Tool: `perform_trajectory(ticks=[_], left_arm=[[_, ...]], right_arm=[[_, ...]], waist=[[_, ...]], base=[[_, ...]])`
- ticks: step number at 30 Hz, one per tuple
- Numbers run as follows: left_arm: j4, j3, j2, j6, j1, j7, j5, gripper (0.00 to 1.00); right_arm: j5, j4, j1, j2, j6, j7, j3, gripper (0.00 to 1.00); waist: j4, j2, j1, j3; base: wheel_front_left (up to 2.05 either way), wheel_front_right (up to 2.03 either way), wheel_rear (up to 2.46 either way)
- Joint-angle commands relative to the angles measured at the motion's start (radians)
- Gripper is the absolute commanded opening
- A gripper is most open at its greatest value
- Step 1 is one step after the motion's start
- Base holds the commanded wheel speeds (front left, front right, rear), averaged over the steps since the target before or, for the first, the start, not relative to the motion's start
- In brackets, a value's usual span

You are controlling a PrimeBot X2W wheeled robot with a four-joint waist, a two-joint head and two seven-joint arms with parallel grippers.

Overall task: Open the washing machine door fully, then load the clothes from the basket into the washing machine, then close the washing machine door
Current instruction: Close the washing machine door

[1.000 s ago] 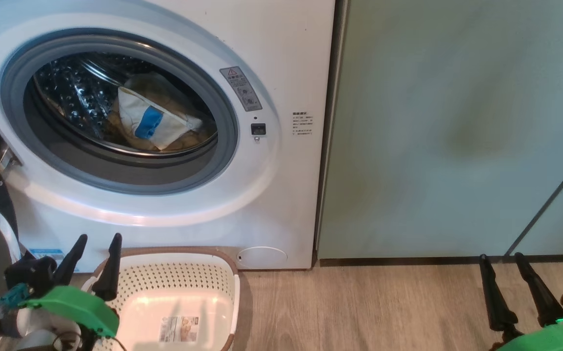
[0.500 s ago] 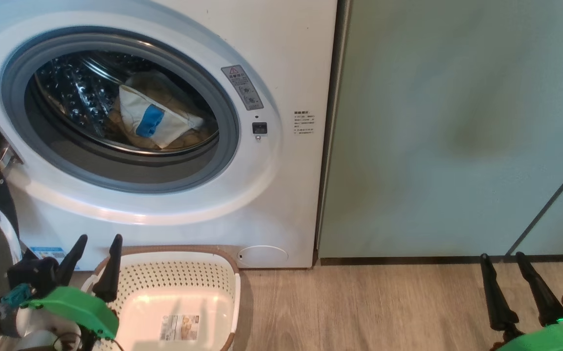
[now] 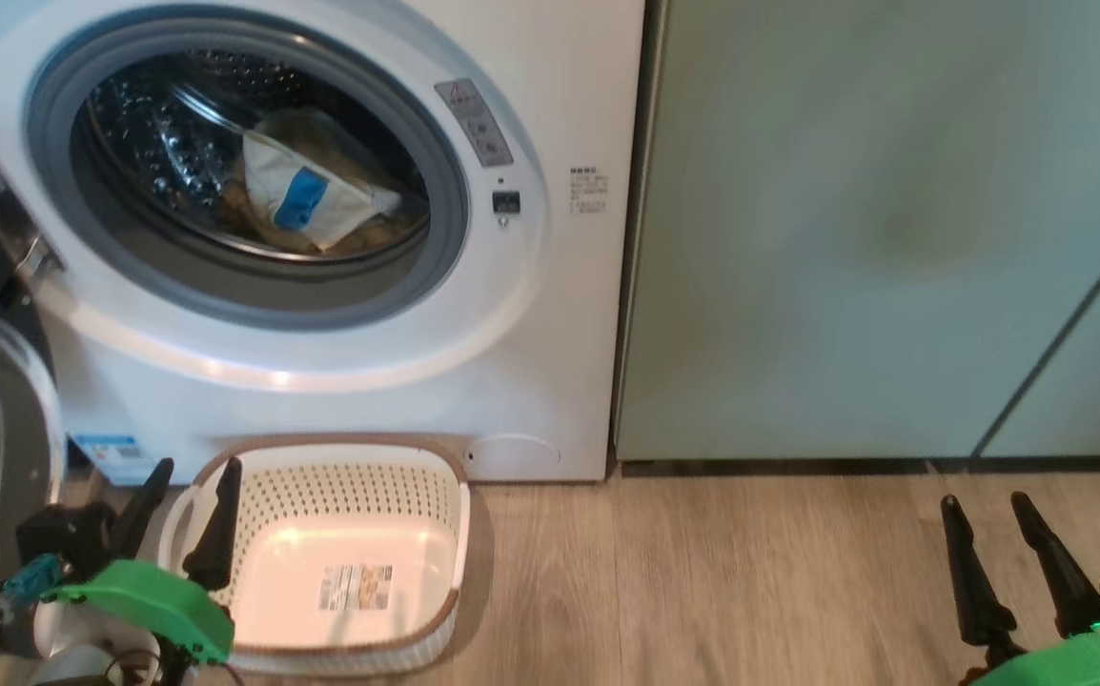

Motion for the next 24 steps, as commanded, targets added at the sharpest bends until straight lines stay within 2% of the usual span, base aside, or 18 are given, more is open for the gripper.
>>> perform_trajectory(ticks=[1, 12, 24], left_arm=[[-0.026, 0.042, 0.027, -0.001, -0.041, -0.011, 0.009, 1.0], [-0.03, 0.044, 0.025, -0.001, -0.037, -0.011, 0.003, 1.0], [-0.036, 0.045, 0.017, -0.001, -0.035, -0.011, 0.002, 1.0]], right_arm=[[-0.006, -0.029, -0.026, -0.019, 0.0, -0.007, 0.014, 1.0], [-0.005, -0.023, -0.026, -0.018, 0.0, -0.007, 0.018, 1.0], [-0.007, -0.023, -0.02, -0.017, 0.0, -0.007, 0.013, 1.0]], waist=[[0.001, 0.0, -0.0001, 0.0], [0.002, 0.0, -0.0001, -0.003], [0.014, 0.0, -0.0001, -0.016]], base=[[-2.13, 2.13, 0.0], [-1.6, 1.6, 0.0], [-0.23, 0.23, 0.0]])
